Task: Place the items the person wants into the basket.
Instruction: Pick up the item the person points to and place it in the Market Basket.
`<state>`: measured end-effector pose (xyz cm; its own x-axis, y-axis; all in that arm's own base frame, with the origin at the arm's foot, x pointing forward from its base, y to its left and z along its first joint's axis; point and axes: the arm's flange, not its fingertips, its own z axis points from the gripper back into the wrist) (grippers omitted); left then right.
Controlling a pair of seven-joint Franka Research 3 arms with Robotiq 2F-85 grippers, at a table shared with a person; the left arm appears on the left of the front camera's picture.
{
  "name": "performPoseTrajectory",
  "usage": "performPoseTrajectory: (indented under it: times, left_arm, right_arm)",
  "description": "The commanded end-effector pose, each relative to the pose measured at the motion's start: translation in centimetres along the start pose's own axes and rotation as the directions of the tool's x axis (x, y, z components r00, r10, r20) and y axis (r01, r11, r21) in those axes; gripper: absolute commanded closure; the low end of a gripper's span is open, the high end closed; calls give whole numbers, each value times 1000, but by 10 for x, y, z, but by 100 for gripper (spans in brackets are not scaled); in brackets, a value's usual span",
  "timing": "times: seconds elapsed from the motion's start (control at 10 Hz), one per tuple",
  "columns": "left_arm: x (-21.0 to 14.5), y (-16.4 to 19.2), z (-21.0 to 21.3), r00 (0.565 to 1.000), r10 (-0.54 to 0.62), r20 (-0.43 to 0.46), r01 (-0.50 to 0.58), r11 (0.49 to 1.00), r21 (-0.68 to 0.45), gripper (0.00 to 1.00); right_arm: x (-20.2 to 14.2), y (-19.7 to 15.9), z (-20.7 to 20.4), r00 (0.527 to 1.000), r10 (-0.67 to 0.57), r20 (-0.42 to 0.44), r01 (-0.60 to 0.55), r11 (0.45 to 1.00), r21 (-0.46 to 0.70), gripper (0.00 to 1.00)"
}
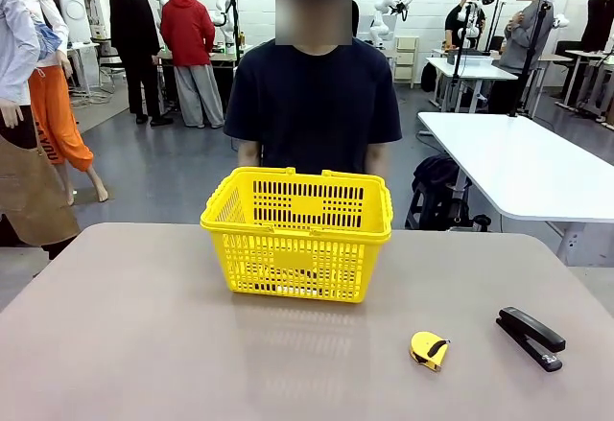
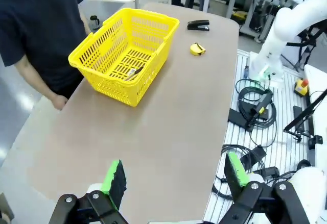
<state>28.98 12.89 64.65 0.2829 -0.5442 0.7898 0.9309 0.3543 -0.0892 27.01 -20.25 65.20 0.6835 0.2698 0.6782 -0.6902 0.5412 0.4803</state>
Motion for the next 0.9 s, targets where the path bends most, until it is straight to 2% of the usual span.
performPoseTrajectory:
  times: [0.0,0.2,0.4,0.6,0.8]
  left_arm:
    - [-33,28,-8,999,-16,34,15,999,33,0]
    - [-68,19,-10,997,-12,77,8,998,54,0]
    - [-76,28,2,997,21,79,-24,999,36,0]
    - [-81,18,-2,995,39,89,-43,998,44,0]
    - [-84,27,1,997,39,71,-42,998,45,0]
  right_arm:
    - [2,0,0,1000,4,14,-4,1000,3,0]
    - [2,0,0,1000,4,14,-4,1000,3,0]
    - [2,0,0,1000,4,14,-4,1000,3,0]
    - [2,0,0,1000,4,14,-4,1000,3,0]
    - [2,0,0,1000,4,14,-4,1000,3,0]
